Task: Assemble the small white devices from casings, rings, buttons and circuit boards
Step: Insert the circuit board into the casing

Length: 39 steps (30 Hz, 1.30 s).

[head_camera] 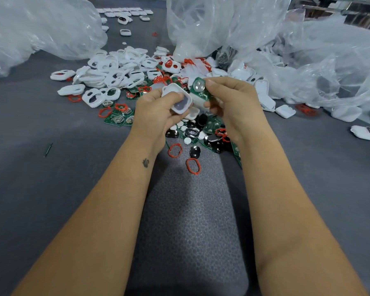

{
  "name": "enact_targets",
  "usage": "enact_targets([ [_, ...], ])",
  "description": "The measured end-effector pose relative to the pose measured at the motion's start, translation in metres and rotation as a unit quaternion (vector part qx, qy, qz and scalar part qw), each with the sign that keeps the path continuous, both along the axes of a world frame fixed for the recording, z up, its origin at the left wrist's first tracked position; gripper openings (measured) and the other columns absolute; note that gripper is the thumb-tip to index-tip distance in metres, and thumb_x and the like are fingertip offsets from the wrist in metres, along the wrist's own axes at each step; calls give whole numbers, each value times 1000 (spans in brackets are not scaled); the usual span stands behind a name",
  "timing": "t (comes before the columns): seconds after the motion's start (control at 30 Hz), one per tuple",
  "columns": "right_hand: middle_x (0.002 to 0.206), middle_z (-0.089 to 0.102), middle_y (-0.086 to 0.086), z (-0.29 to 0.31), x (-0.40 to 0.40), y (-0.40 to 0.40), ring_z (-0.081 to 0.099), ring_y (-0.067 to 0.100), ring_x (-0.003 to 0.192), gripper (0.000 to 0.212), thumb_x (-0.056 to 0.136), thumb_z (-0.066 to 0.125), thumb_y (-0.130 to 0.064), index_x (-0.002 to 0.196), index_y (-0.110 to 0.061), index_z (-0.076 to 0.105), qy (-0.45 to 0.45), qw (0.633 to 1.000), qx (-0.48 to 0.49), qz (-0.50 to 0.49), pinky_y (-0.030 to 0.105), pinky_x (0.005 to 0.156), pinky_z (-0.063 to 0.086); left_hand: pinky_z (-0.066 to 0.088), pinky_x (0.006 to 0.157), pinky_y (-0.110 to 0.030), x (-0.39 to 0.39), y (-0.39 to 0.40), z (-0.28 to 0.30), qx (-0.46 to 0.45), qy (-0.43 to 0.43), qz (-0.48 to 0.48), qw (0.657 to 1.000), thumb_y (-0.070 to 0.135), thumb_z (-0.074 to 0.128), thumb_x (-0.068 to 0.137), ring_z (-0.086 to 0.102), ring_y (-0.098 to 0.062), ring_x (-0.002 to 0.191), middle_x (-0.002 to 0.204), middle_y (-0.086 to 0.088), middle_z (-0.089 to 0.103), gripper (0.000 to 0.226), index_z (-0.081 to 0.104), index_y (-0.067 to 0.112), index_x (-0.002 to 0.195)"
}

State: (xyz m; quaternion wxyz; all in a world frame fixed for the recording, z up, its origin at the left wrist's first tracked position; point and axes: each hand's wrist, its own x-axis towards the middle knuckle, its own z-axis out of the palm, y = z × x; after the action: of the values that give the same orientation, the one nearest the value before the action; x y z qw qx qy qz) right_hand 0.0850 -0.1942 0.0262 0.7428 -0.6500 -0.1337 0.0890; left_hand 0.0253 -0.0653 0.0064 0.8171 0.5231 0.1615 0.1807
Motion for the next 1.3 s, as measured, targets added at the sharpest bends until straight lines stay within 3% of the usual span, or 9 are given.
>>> enact_targets([
  [0.13, 63, 68, -2, 1, -4, 2, 64, 13, 53, 15, 92, 56, 4, 92, -7, 66, -1, 999, 17, 34, 18, 48, 46, 57, 64, -25, 2, 0, -2, 6, 7, 0, 1000, 1, 59, 91, 69, -20, 75, 78, -9, 67, 13, 61, 9, 82],
  [0.2, 63, 64, -3, 0, -5, 3, 62, 11, 53, 15, 91, 57, 4, 98, -6, 66, -30, 999, -8, 27, 18, 48, 44, 58, 63, -26, 3, 1, -2, -13, 5, -2, 1000, 1, 57, 92, 72, -20, 75, 78, -8, 70, 11, 61, 10, 85],
  [0.33, 66, 57, 5, -3, -5, 6, 56, 6, 50, 15, 89, 59, 6, 93, -6, 67, -92, 993, -75, 4, 16, 50, 43, 58, 62, -26, 4, 0, -2, -59, -19, -10, 998, -4, 53, 92, 73, -19, 69, 71, -8, 72, 13, 61, 6, 87],
  [0.53, 80, 62, 3, -6, -6, 9, 56, 14, 73, 30, 74, 75, 7, 97, -11, 68, -136, 981, -137, 7, 30, 75, 53, 59, 69, -28, 7, 2, -6, -51, -23, -10, 998, -5, 53, 92, 73, -18, 74, 76, -8, 73, 13, 60, 6, 88],
  [0.63, 79, 61, -9, -6, -6, 10, 55, 9, 68, 29, 75, 77, -3, 95, -21, 65, -191, 958, -212, -20, 22, 70, 52, 59, 69, -27, 8, 2, -8, -42, -16, -9, 999, -4, 52, 94, 73, -19, 77, 88, -12, 71, 12, 60, 6, 95],
  [0.77, 80, 60, -15, -7, -7, 10, 52, 2, 63, 23, 77, 76, -13, 94, -24, 64, -234, 943, -233, -45, 16, 65, 46, 59, 69, -31, 9, 3, -6, -88, -18, -14, 996, -1, 49, 94, 72, -22, 76, 87, -16, 70, 13, 58, -2, 103],
  [0.9, 93, 62, -8, -8, -6, 8, 55, 3, 67, 29, 75, 73, -11, 101, -22, 67, -272, 926, -258, -43, 15, 68, 46, 60, 70, -37, 6, 3, -2, -162, -29, -59, 985, 6, 36, 97, 70, -30, 84, 95, -22, 69, 28, 59, -6, 107],
  [1.03, 93, 57, -6, -10, -6, 9, 53, 2, 68, 31, 74, 74, -9, 102, -22, 69, -297, 907, -297, -14, 5, 65, 39, 61, 71, -35, 6, 3, -1, -156, -15, -68, 985, 3, 34, 97, 69, -32, 88, 102, -24, 67, 33, 58, -10, 117],
  [1.3, 92, 57, -3, -9, -6, 8, 50, 2, 66, 29, 74, 74, -11, 102, -20, 71, -328, 889, -320, -10, 5, 66, 37, 60, 82, -38, 6, 4, -2, -143, -2, -82, 986, 6, 37, 99, 68, -33, 97, 118, -27, 64, 35, 56, -10, 125],
])
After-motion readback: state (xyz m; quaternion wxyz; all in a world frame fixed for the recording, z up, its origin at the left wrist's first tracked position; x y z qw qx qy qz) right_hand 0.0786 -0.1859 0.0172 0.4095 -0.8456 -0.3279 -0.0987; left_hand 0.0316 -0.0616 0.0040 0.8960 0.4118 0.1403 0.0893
